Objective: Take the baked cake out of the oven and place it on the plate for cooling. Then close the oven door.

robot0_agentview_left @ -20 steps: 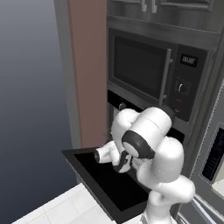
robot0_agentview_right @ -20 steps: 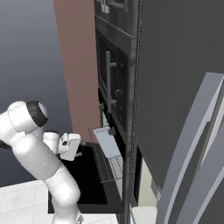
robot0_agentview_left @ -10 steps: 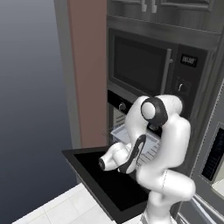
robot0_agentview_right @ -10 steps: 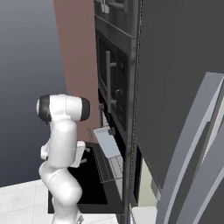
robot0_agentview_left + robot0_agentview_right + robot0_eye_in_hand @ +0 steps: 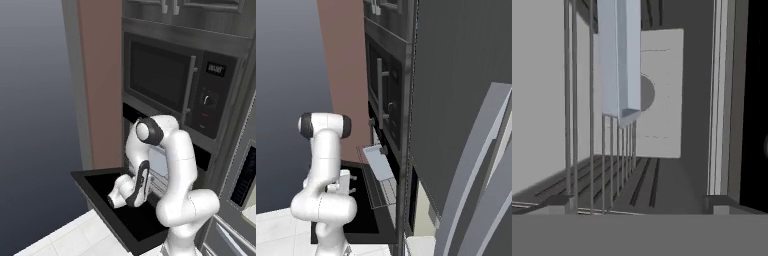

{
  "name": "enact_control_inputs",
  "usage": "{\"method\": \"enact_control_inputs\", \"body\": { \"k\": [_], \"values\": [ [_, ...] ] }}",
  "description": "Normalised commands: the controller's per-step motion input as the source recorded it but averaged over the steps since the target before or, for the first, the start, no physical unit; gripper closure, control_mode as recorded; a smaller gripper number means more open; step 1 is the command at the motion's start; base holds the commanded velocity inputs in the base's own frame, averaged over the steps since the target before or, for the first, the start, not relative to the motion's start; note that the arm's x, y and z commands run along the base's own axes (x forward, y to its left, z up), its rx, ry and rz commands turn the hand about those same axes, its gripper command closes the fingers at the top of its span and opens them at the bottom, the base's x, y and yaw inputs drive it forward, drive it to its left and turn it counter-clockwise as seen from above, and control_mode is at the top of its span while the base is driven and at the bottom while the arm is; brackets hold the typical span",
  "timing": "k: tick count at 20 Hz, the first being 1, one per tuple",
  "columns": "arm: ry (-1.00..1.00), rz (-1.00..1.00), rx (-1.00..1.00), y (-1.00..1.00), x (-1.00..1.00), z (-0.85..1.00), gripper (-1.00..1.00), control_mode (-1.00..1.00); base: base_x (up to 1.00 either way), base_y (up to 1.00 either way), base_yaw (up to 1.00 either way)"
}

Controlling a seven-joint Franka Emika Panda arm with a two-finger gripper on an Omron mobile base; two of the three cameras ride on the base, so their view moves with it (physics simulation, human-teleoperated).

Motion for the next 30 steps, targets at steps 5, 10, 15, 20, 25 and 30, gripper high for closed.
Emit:
{"method": "enact_control_inputs", "body": {
  "k": [5,10,15,20,25,30],
  "values": [
    [0.00,-0.08,-0.11,0.00,0.52,-0.31,-1.00,-1.00,0.00,0.00,0.00],
    [0.00,-0.08,-0.07,0.00,0.69,-0.28,-1.00,-1.00,0.00,0.00,0.00],
    [0.00,-0.07,-0.07,-0.06,0.69,-0.34,-1.00,-1.00,0.00,0.00,0.00],
    [0.00,-0.04,-0.07,-0.23,0.69,-0.47,-1.00,-1.00,0.00,0.00,0.00],
    [0.00,0.00,-0.05,-0.38,0.71,-0.45,-1.00,-1.00,0.00,0.00,0.00],
    [0.00,0.00,-0.04,-0.39,0.69,-0.44,-1.00,-1.00,0.00,0.00,0.00]
  ]
}}
